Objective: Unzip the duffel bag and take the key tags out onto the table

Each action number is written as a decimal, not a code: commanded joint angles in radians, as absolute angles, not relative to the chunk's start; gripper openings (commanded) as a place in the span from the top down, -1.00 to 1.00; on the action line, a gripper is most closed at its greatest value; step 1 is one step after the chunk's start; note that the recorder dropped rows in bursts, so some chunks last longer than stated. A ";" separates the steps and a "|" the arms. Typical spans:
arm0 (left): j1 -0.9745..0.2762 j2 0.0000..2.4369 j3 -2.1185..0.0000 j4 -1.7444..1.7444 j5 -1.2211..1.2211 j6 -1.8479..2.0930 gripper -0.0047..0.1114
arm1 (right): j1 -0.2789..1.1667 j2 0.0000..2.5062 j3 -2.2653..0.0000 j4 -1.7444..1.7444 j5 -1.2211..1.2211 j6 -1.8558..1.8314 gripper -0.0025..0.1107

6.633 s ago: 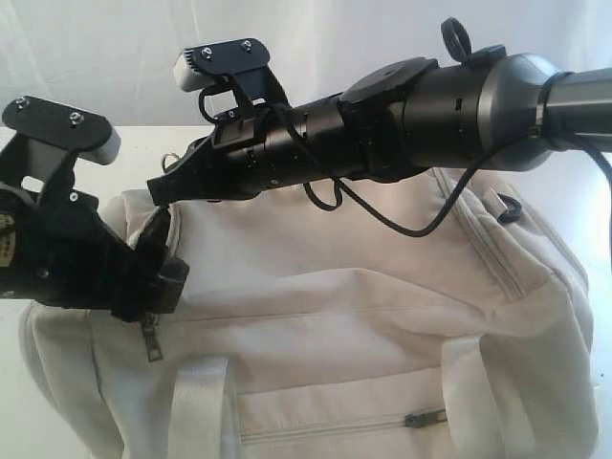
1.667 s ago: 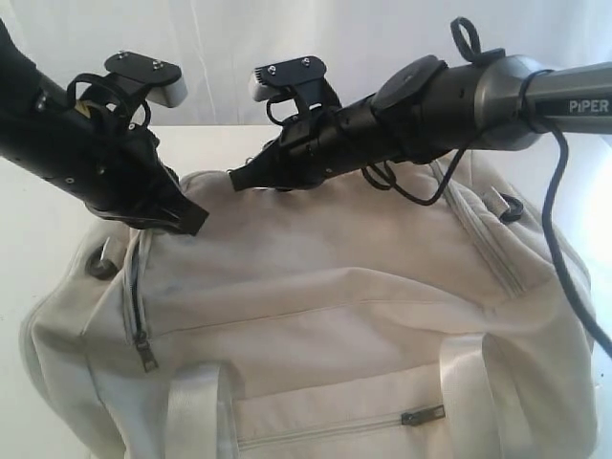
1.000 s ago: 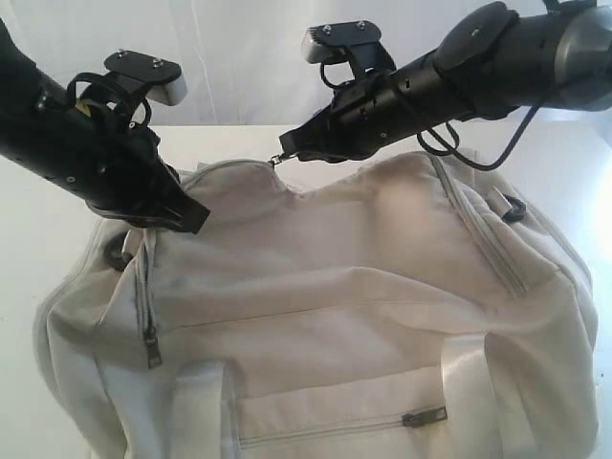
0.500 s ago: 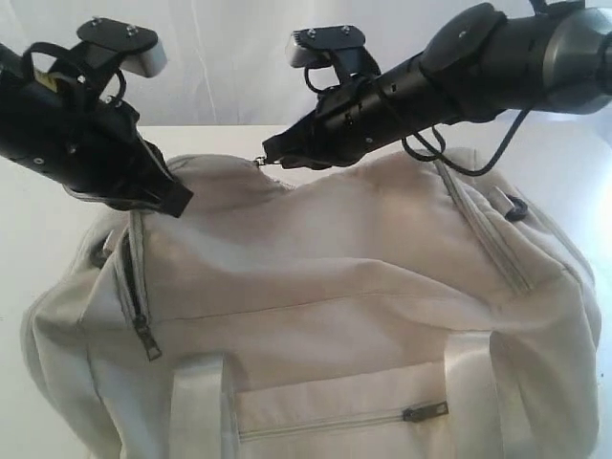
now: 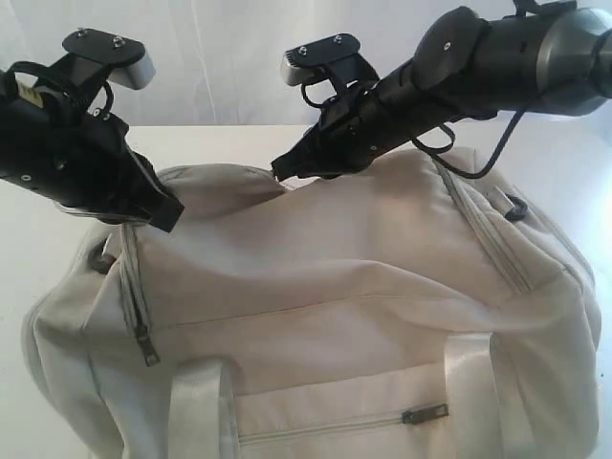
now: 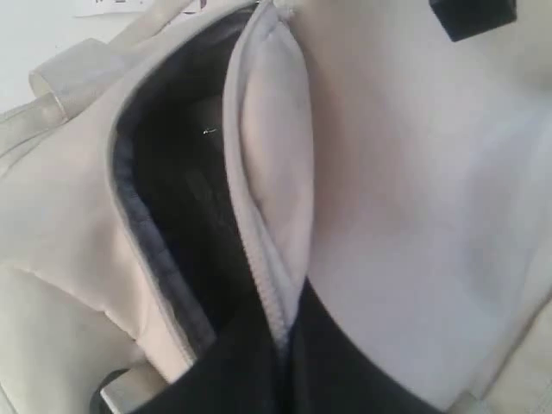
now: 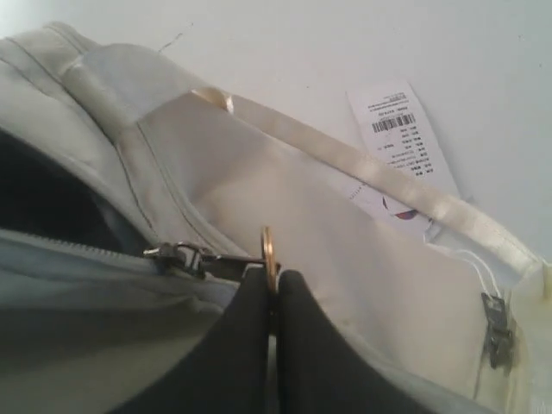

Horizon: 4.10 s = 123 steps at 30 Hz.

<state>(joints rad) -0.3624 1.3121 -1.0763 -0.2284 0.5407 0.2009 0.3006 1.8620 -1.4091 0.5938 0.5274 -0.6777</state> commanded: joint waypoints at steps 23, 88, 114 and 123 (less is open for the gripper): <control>-0.360 1.361 -1.149 -0.242 0.710 0.291 -0.20 | 0.311 1.826 -1.406 0.636 0.571 -0.662 0.96; -0.163 1.804 -1.721 -0.386 1.172 0.471 0.92 | 0.132 1.768 -1.406 0.623 0.556 -0.673 0.96; -0.163 1.804 -1.721 -0.318 1.206 0.462 0.92 | -0.022 1.501 -1.270 0.208 0.823 -0.415 0.96; -0.162 1.804 -1.721 -0.348 1.221 0.443 0.92 | -0.022 1.417 -1.114 0.234 0.751 -0.404 0.96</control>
